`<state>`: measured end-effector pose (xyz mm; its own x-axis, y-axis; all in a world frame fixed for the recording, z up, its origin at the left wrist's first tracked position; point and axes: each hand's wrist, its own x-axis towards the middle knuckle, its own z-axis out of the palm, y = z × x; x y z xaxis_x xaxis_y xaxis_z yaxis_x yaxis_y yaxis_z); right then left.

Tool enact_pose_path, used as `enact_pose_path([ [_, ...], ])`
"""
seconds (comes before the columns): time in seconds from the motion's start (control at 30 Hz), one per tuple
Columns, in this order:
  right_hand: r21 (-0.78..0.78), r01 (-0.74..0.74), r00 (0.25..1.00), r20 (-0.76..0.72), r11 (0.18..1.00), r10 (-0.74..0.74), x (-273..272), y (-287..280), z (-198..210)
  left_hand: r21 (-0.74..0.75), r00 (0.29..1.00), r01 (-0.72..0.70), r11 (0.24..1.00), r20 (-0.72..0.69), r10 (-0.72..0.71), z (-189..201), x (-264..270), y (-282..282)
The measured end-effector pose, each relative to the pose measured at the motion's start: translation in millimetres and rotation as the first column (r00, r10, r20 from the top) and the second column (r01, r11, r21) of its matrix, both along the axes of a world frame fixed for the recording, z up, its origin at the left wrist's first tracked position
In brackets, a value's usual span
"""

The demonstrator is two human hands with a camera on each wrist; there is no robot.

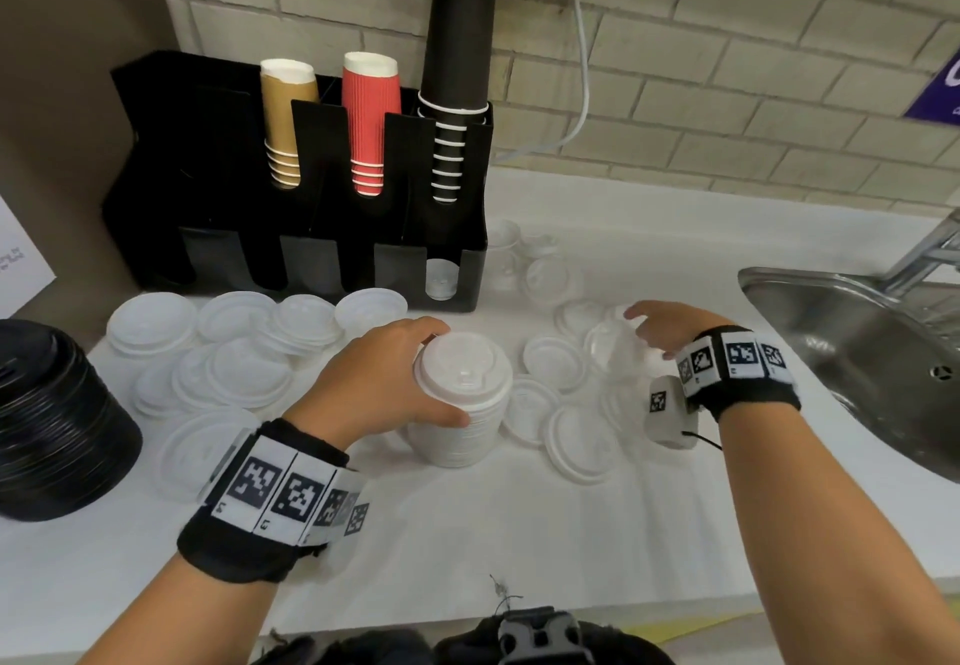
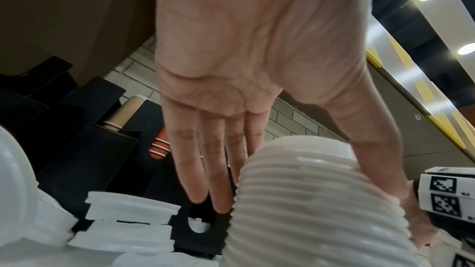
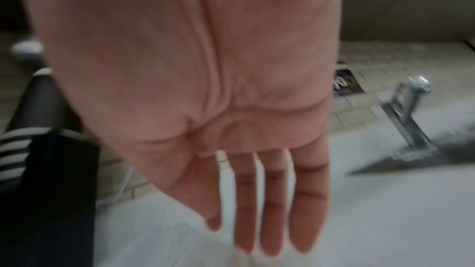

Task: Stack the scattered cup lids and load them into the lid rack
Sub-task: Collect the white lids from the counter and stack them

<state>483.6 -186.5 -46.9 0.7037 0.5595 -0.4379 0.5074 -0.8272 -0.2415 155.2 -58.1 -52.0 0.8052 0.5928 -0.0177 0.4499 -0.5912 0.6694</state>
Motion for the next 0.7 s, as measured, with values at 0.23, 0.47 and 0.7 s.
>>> enact_pose_path([
  [0.23,0.327,0.135,0.99,-0.09,0.935,-0.112,27,-5,18,-0.017,1.0,0.005,1.0,0.004,-0.004,1,1,2],
  [0.47,0.044,-0.071,0.994,0.092,0.996,0.067,10,38,4,0.006,0.999,0.023,1.0,-0.023,-0.023,2,3,5],
  [0.7,-0.302,-0.184,0.895,0.341,0.935,0.287,22,40,-19,0.02,1.0,0.027,0.999,-0.017,-0.026,-1,2,8],
])
